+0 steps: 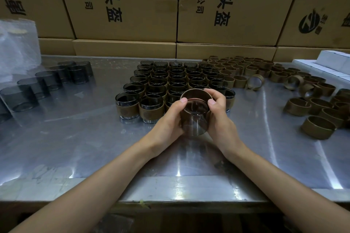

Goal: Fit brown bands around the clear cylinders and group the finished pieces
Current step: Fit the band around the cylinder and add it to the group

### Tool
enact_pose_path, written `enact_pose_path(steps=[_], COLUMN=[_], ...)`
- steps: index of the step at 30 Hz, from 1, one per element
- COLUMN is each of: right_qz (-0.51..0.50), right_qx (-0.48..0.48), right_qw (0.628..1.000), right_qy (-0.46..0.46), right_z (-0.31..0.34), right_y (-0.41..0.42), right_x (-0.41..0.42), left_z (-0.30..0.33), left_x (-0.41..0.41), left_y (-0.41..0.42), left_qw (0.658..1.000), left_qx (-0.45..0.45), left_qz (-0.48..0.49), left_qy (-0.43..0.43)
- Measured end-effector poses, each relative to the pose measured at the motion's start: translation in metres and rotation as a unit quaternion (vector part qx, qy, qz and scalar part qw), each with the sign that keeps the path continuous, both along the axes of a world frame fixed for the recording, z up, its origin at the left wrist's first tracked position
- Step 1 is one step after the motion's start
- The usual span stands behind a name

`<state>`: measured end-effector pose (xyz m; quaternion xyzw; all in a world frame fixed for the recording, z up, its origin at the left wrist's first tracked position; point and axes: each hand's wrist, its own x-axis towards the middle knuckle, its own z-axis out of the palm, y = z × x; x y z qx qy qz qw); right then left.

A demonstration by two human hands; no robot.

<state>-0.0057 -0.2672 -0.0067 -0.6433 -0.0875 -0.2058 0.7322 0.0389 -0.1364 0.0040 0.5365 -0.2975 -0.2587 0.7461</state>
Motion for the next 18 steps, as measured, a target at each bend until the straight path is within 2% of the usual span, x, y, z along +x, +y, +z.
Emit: enact_pose_path(steps=[11, 18], right_qz=[-0.004, 0.029], right_qx=[0.018, 0.041], right_qw=[1.000, 0.996], right_qy=[-0.011, 0.073], right_z=[0.004, 0.012], right_y=[0.000, -0.003], right_x=[-0.004, -0.006], left_z=[0.004, 0.006], left_x=[0.003, 0.005], left_y=[0.003, 0.003], left_qw=[0.998, 0.997], left_qx=[-0.010, -0.029], left_qz=[0.053, 0.066], left_qy=[0.038, 0.041])
